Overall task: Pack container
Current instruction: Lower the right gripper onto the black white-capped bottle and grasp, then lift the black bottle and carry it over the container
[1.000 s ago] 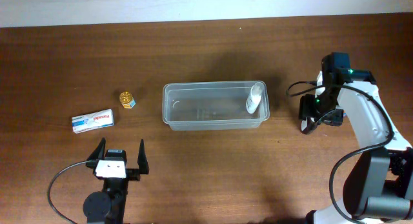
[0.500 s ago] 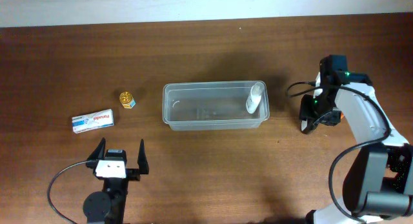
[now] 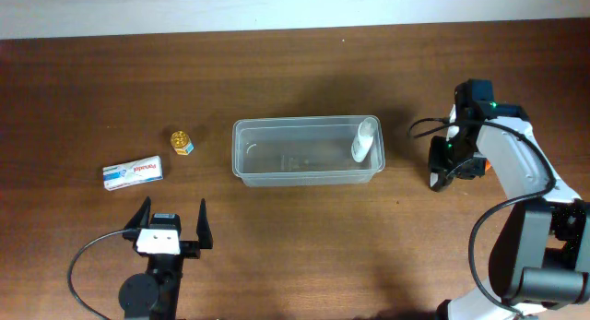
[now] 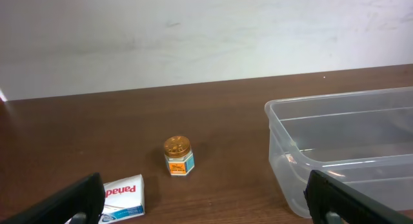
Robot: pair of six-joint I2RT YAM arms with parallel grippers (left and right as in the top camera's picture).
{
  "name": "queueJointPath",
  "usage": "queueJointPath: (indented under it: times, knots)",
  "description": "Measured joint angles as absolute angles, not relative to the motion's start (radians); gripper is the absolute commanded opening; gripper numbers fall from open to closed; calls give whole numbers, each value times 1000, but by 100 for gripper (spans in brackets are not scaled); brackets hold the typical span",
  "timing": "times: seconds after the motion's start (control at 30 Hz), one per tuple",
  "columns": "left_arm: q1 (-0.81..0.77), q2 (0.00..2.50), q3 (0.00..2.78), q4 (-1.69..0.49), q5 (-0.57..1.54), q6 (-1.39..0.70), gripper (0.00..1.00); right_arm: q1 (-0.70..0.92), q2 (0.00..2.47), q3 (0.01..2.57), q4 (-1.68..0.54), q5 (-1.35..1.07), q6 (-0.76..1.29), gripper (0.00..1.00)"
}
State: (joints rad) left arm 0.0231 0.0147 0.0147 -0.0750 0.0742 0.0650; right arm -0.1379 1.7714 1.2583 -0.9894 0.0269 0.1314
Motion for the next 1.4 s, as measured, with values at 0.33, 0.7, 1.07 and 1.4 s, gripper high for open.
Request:
queueJointPath:
  times: [0.33, 0.7, 1.07, 1.4]
  knots:
    - [23, 15, 15, -75, 75, 65, 99, -138, 1771, 1258, -990, 28, 132, 15]
    - [23, 15, 15, -75, 75, 65, 99, -138, 1777, 1315, -1084, 15, 132, 15]
    - [23, 15, 15, -75, 74, 65, 99, -135, 1787, 1750, -1356, -21, 131, 15]
    - [23, 15, 15, -75, 74, 65, 99, 62, 1786, 2061, -1433, -55, 126, 15]
